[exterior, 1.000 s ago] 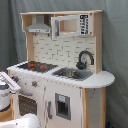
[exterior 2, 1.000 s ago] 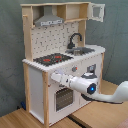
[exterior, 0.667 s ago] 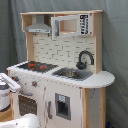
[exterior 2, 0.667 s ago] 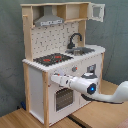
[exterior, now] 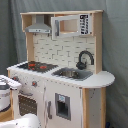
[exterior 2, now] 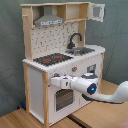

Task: Play with the kitchen

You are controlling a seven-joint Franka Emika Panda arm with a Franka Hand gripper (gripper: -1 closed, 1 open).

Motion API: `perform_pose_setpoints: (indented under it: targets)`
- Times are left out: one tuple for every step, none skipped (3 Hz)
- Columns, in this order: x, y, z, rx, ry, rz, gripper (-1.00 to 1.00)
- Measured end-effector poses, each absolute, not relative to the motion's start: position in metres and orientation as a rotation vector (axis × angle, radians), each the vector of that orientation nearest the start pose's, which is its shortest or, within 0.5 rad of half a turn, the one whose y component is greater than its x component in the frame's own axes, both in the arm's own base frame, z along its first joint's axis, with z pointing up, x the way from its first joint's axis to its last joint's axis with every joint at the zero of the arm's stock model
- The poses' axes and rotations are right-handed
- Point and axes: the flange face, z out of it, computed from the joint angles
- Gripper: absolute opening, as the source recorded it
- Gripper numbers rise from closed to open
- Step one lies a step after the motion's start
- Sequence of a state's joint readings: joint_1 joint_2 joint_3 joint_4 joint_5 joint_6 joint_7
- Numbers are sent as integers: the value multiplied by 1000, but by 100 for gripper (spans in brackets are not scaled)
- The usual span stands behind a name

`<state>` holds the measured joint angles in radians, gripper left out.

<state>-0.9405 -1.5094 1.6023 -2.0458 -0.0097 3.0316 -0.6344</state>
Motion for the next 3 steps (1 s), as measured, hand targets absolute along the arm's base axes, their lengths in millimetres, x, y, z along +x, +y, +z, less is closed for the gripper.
perform_pose_setpoints:
  targets:
    - [349, 537, 327, 654, 1541, 681, -100]
    - [349, 536, 327, 574, 1563, 604, -100]
    - [349, 536, 328, 503, 1589, 535, -100]
